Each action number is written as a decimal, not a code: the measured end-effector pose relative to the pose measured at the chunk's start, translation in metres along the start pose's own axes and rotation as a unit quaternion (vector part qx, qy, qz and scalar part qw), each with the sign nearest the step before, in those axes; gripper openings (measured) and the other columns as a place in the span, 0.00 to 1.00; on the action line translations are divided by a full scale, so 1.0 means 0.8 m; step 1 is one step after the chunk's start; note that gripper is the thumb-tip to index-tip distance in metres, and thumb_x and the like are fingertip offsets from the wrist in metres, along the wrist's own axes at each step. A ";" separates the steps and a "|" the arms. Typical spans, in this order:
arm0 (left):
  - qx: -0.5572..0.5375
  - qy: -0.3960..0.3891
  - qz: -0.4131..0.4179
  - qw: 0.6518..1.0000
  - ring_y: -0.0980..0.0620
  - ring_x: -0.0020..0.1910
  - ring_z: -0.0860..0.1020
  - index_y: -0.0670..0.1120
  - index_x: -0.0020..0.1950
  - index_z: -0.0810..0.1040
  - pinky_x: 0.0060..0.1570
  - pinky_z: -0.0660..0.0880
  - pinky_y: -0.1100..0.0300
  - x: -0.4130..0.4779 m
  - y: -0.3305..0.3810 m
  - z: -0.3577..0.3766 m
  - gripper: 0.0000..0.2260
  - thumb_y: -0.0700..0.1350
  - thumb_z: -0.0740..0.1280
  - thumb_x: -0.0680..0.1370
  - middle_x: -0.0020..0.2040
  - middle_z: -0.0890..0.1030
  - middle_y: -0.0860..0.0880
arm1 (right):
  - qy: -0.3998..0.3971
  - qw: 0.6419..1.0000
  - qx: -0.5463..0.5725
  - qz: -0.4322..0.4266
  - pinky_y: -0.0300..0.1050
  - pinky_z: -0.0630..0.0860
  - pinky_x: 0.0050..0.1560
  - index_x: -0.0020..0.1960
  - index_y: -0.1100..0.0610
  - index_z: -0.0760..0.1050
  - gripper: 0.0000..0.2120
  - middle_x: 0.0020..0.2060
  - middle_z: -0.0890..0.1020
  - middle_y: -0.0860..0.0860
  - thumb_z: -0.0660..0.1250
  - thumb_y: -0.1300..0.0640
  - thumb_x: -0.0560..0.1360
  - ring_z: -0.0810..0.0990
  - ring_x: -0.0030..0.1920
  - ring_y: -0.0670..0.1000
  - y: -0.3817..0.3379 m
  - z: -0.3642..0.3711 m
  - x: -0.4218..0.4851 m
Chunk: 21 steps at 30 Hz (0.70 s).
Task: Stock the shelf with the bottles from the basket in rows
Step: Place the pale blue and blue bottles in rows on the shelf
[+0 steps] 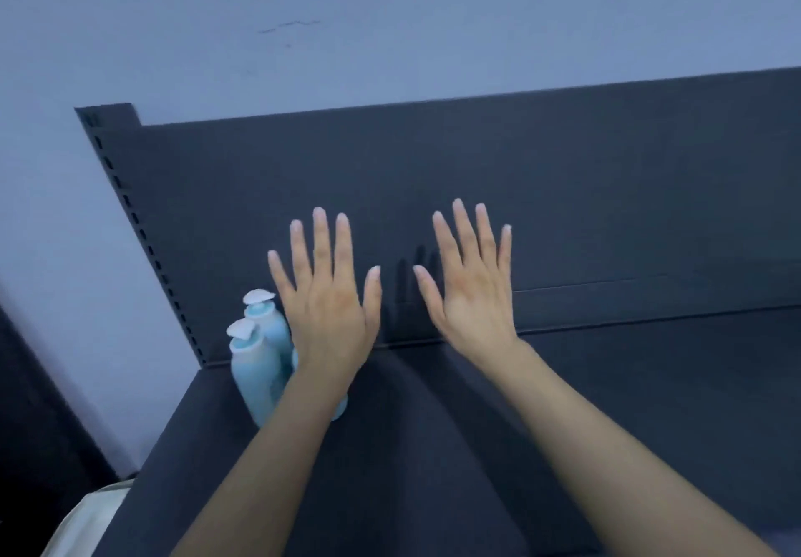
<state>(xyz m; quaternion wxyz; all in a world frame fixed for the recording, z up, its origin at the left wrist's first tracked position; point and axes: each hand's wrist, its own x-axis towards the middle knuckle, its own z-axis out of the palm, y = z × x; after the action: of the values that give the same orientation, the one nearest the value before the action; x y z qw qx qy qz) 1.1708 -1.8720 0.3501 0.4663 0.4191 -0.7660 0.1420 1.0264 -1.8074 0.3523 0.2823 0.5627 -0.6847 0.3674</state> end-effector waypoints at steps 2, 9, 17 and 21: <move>0.009 -0.012 0.042 0.999 0.42 0.75 0.51 0.45 0.76 0.56 0.71 0.44 0.41 0.015 0.046 0.010 0.27 0.56 0.52 0.79 0.76 0.57 0.43 | 0.009 0.998 -0.067 0.003 0.55 0.41 0.73 0.74 0.57 0.57 0.28 0.74 0.59 0.57 0.51 0.44 0.78 0.51 0.75 0.58 0.033 -0.032 0.007; -0.086 -0.044 0.133 0.986 0.41 0.75 0.49 0.44 0.76 0.53 0.70 0.43 0.38 0.004 0.231 0.026 0.28 0.57 0.51 0.80 0.77 0.54 0.42 | 0.017 0.972 -0.209 0.102 0.57 0.42 0.72 0.74 0.57 0.57 0.28 0.74 0.59 0.57 0.50 0.44 0.78 0.53 0.75 0.58 0.158 -0.156 -0.041; -0.200 -0.081 0.230 0.949 0.40 0.75 0.50 0.45 0.77 0.53 0.70 0.43 0.37 -0.086 0.464 0.015 0.28 0.57 0.51 0.80 0.77 0.54 0.42 | 0.030 0.927 -0.305 0.217 0.58 0.43 0.72 0.74 0.56 0.57 0.29 0.74 0.60 0.56 0.52 0.44 0.77 0.54 0.75 0.57 0.295 -0.317 -0.165; -0.236 -0.116 0.253 0.931 0.41 0.75 0.50 0.45 0.77 0.53 0.70 0.44 0.37 -0.151 0.578 0.003 0.28 0.56 0.51 0.80 0.77 0.54 0.42 | 0.022 0.909 -0.330 0.254 0.58 0.43 0.72 0.74 0.56 0.57 0.29 0.74 0.60 0.56 0.51 0.44 0.77 0.54 0.75 0.57 0.362 -0.399 -0.243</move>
<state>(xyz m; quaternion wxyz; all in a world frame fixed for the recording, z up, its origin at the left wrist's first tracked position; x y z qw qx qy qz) 0.8373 -1.5310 0.3283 0.4081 0.1023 -0.9069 0.0206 0.7750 -1.4076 0.3254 0.3638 0.2365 -0.8803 0.1919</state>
